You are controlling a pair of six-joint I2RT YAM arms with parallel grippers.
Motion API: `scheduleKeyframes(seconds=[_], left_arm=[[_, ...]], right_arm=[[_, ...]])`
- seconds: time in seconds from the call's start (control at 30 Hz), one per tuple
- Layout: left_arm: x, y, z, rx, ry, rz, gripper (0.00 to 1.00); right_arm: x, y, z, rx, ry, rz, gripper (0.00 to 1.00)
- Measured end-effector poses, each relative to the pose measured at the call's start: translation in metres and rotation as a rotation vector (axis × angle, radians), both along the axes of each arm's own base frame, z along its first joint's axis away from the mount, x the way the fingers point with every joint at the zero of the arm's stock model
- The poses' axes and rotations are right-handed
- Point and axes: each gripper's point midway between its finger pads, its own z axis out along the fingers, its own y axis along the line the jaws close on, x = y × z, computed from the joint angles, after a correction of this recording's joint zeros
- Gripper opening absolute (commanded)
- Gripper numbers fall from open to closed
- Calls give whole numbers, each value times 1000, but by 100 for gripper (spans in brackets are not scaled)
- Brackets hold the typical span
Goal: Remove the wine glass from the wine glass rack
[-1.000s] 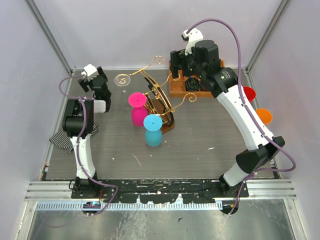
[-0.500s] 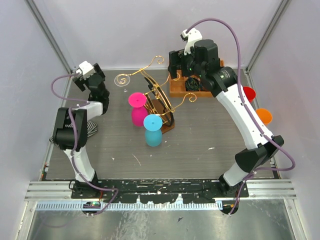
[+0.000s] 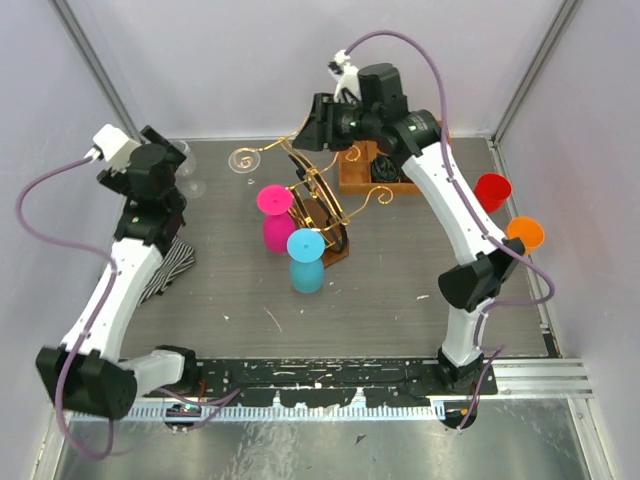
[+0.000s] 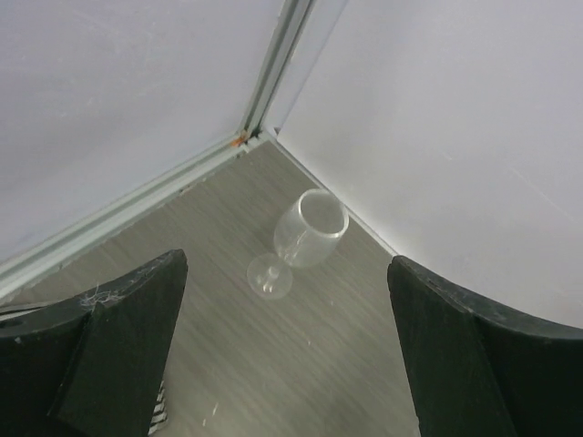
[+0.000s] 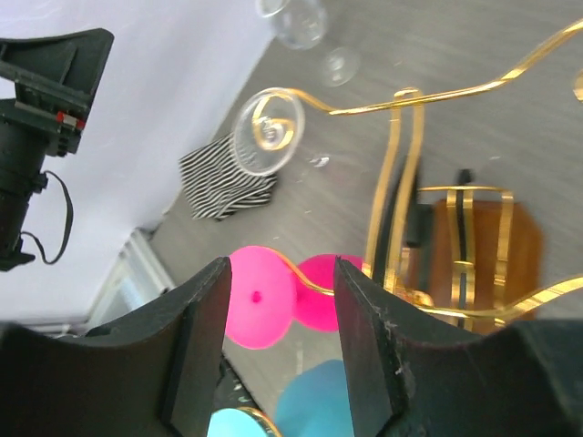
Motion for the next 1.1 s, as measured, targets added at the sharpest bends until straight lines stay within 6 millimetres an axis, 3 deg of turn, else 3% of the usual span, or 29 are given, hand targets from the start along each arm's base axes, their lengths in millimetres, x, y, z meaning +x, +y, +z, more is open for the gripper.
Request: scheduleKeyframes(seconds=[0.17,0.37,0.7,1.1], left_arm=[[-41,-9,6,-66,66,-95,94],[-69,-21,-1,-122,196,-174,96],[-96,-43,-9,-191,276,-310,96],[-104,-55,-12,-223,303,-384,96]], right_arm=[[-18,45,-8,55,108,100,54],[-32,80,-23,73,195,144,54],[-10,94,-69,43,301,67,54],[15,110,-76,104,293,22,51]])
